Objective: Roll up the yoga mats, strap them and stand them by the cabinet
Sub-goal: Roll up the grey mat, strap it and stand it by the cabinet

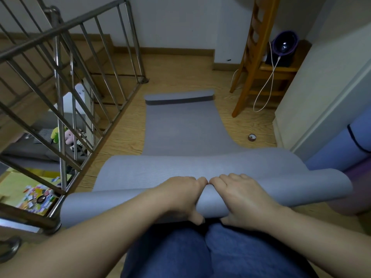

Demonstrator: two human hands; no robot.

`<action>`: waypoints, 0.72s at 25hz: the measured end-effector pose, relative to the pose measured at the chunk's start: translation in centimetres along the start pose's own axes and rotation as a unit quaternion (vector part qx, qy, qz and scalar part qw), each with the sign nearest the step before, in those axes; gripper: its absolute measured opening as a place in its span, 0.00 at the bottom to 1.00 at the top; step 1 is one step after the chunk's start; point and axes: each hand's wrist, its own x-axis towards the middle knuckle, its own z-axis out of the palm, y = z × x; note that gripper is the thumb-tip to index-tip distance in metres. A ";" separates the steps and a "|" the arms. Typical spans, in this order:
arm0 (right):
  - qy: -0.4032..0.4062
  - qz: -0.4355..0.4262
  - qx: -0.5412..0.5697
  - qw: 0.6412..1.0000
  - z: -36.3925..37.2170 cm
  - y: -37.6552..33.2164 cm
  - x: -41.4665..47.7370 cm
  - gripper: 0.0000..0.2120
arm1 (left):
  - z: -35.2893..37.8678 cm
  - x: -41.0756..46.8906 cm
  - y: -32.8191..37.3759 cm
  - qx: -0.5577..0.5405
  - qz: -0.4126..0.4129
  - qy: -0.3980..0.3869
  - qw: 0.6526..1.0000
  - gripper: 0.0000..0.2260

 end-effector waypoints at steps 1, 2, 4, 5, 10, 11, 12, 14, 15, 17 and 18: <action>-0.021 0.007 0.031 0.999 -0.4 0.4 0.4 0.27 | -0.5 0.4 -0.3 -0.033 -0.005 -0.030 0.999 0.29; -0.052 0.015 0.056 0.997 -0.8 0.8 1.0 0.27 | -1.2 0.8 -0.6 -0.063 -0.012 -0.054 0.997 0.29; -0.102 0.017 0.076 0.992 -1.5 1.5 2.0 0.28 | -1.7 1.1 -0.9 -0.074 -0.017 -0.043 0.996 0.30; -0.118 0.020 0.085 0.989 -1.6 1.8 2.5 0.29 | -1.5 0.8 -0.8 -0.045 -0.014 -0.005 0.999 0.31; -0.173 0.022 0.117 0.978 -1.8 2.2 4.1 0.31 | 2.6 -0.9 0.3 0.171 -0.047 0.203 0.963 0.34; -0.182 0.022 0.119 0.976 -2.0 2.1 4.3 0.32 | 2.4 -0.9 0.4 0.165 -0.055 0.192 0.966 0.31; -0.189 0.023 0.122 0.974 -2.3 2.0 4.3 0.32 | 1.8 -1.0 0.4 0.150 -0.052 0.190 0.969 0.29; -0.211 0.019 0.127 0.969 -3.6 1.9 3.9 0.32 | 0.6 -1.4 0.4 0.112 -0.033 0.187 0.975 0.26; -0.226 0.012 0.133 0.965 -4.4 1.8 3.6 0.32 | 0.1 -1.9 0.4 0.092 -0.021 0.179 0.979 0.26; -0.265 0.004 0.151 0.952 -5.5 1.8 2.4 0.31 | -0.2 -2.7 0.7 0.044 0.005 0.124 0.991 0.27; -0.278 0.000 0.154 0.948 -5.5 1.5 1.7 0.30 | -0.1 -3.1 0.9 0.023 0.013 0.084 0.996 0.27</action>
